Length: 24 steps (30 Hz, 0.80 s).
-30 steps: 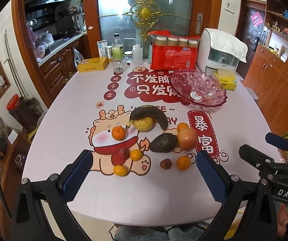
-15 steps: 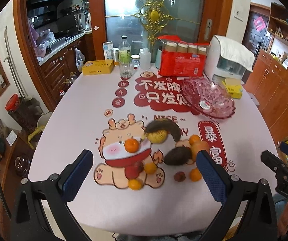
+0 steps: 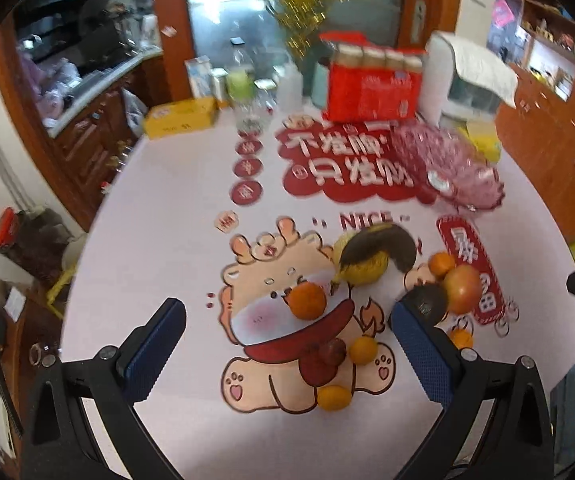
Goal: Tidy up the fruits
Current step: 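Grasp a tangerine with the left tool while the right tool grasps the large red-orange fruit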
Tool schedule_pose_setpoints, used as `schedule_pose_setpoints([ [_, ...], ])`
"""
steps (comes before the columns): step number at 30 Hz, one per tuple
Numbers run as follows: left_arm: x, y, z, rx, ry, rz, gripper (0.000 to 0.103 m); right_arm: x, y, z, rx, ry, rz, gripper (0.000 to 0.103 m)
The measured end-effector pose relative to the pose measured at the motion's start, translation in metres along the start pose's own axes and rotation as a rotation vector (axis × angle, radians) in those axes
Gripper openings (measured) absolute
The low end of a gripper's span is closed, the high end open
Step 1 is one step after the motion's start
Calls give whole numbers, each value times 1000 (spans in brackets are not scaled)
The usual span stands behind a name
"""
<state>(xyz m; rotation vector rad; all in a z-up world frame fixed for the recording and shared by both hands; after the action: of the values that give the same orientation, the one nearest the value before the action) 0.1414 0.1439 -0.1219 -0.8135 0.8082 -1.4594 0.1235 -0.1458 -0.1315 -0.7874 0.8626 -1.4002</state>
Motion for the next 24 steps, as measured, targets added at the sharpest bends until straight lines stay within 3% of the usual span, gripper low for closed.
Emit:
schedule_pose_setpoints([
  [9, 2, 98, -14, -166, 80, -75, 97, -11, 63, -6, -94, 64, -27, 90],
  [18, 9, 155, -24, -262, 103, -158, 90, -12, 124, -15, -207, 149, -36, 89],
  [20, 11, 163, -28, -281, 103, -179, 87, -13, 135, -17, -233, 165, -26, 88],
  [24, 15, 179, -30, -314, 103, -200, 71, -15, 150, -18, -258, 173, -36, 88],
])
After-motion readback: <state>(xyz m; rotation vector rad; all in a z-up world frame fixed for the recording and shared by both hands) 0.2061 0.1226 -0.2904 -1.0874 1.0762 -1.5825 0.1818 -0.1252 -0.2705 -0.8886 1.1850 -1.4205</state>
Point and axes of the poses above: each gripper's, at about its wrist camera, not at the fingertips, and y roughly the way its jaws point, x to its right, z to its top, the point moved 10 cm from there along y, roughly the way its jaws point, and after that the axes turned 4 degrees about -x, right-handed, at the moved point
